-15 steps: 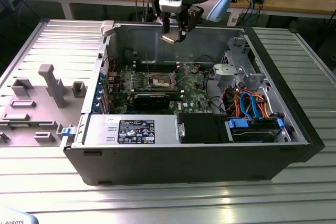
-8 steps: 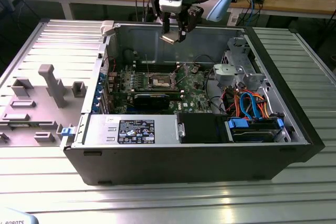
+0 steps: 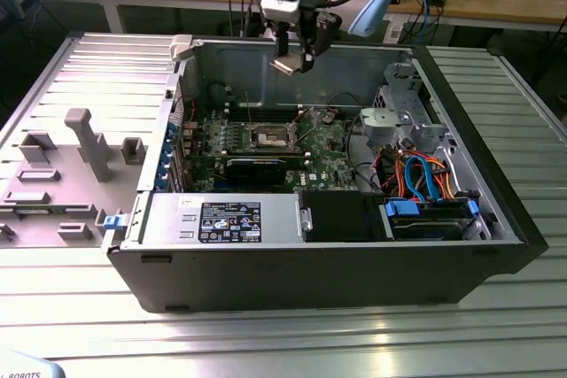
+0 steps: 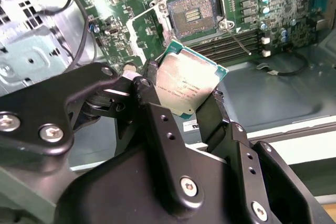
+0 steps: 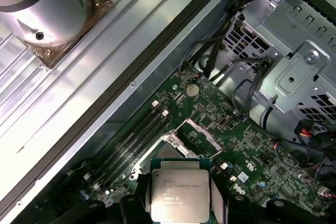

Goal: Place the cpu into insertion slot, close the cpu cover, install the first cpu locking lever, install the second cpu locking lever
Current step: 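Place the cpu into insertion slot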

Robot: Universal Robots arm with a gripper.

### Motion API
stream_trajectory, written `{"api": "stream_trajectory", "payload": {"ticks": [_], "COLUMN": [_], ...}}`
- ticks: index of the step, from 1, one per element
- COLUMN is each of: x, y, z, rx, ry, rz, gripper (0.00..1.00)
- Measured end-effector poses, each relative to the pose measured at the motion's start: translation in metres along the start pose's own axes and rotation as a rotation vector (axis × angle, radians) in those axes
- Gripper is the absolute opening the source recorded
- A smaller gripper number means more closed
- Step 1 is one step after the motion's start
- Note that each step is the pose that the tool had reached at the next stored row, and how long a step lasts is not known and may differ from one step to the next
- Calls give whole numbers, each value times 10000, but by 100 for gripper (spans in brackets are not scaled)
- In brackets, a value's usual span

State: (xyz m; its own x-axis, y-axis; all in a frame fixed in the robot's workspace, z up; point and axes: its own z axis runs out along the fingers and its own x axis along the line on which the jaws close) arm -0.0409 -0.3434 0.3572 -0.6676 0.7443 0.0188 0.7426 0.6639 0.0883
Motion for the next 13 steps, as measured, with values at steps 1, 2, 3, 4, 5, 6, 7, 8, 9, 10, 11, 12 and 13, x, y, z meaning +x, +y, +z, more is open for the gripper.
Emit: {"api": "stream_trajectory", "payload": {"ticks": [1, 2, 3, 4, 5, 6, 7, 8, 9, 10, 11, 12, 13], "x": [5, 12, 23, 41, 43, 43, 43, 43, 43, 43, 43, 43, 43], "y": [-6, -13, -26, -45, -48, -49, -49, -49, -49, -50, -50, -50, -51], "z": [0, 0, 0, 1, 0, 0, 2, 5, 8, 16, 19, 21, 24], "rx": [0, -1, -3, -3, -1, -1, -4, -9, -12, -18, -20, -23, -27], "ry": [-5, -7, -7, -6, -10, -19, -31, -43, -54, -83, -97, -110, -126], "rz": [69, 79, 79, 79, 111, 218, 343, 498, 620, 941, 1099, 1241, 1421], "gripper": [54, 54, 54, 54, 54, 54, 54, 54, 54, 54, 54, 54, 54]}}
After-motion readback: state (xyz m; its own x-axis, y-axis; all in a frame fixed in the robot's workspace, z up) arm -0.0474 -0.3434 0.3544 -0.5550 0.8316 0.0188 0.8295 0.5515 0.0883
